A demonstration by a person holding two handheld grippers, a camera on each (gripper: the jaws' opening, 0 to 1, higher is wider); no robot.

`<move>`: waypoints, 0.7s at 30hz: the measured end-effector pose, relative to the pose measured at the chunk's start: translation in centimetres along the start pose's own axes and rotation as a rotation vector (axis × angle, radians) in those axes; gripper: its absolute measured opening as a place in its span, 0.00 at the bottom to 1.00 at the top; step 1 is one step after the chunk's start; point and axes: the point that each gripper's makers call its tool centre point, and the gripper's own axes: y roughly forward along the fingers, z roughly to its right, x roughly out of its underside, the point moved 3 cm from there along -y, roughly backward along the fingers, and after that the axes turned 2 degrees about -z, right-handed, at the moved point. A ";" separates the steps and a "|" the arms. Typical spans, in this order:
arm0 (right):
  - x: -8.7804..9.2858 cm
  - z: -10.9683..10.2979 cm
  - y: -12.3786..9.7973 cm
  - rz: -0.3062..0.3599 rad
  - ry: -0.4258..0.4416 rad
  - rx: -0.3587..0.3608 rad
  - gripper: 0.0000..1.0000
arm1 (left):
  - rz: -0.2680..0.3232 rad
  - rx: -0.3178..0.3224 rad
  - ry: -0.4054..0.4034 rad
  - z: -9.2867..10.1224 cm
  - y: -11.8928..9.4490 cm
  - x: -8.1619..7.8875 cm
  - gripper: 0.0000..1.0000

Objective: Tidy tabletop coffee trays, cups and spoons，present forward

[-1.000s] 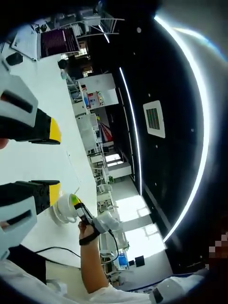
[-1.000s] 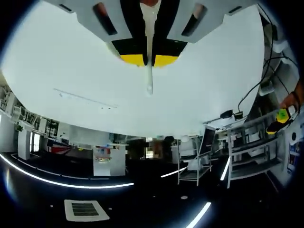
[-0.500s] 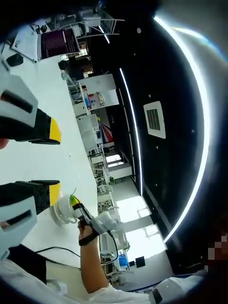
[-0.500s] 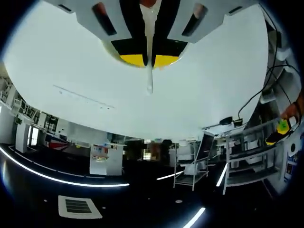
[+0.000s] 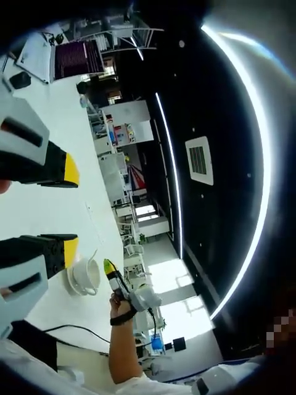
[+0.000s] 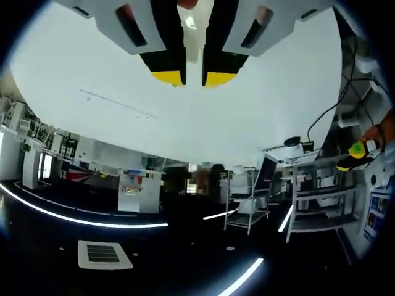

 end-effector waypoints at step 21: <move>-5.9 4.8 -9.4 0.132 -0.035 0.156 0.12 | 0.032 -0.018 -0.013 -0.3 1.3 -0.4 0.32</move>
